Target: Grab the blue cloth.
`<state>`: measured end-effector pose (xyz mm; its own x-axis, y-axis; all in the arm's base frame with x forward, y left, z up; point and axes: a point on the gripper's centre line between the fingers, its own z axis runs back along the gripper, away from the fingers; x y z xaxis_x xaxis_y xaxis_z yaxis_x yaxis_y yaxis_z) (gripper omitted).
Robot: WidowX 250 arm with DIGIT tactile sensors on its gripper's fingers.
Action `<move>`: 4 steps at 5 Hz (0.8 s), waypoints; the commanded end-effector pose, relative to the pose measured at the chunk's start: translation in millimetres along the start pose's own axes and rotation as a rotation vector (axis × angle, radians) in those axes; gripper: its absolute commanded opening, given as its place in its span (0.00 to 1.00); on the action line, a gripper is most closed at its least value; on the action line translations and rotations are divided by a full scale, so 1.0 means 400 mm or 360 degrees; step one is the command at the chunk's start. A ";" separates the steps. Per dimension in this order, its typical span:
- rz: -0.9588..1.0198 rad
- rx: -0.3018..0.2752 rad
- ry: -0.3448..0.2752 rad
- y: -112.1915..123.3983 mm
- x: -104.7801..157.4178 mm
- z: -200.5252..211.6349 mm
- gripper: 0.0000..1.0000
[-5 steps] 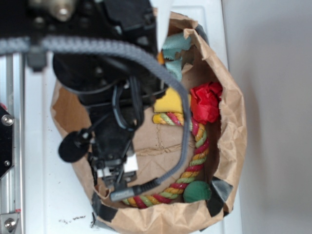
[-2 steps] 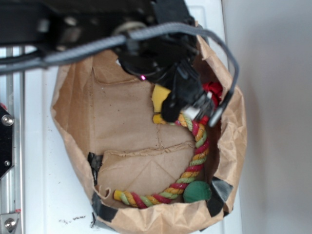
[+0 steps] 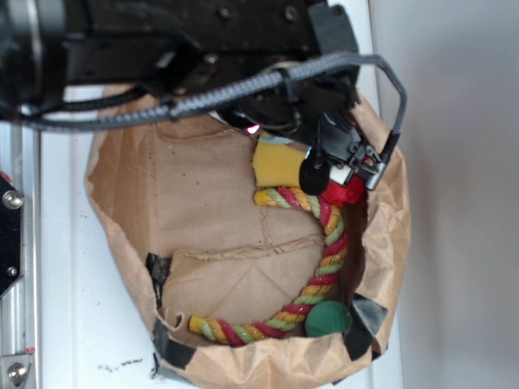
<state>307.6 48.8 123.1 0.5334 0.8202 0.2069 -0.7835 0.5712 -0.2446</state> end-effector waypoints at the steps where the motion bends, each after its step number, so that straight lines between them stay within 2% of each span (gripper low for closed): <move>1: 0.0105 -0.0048 -0.0099 0.005 0.045 -0.006 1.00; 2: 0.0132 0.0004 -0.0162 0.044 0.067 -0.058 1.00; 4: 0.0149 0.0081 -0.0184 0.105 0.071 -0.062 1.00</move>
<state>301.8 83.3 73.4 0.4547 0.8534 0.2548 -0.8444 0.5041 -0.1815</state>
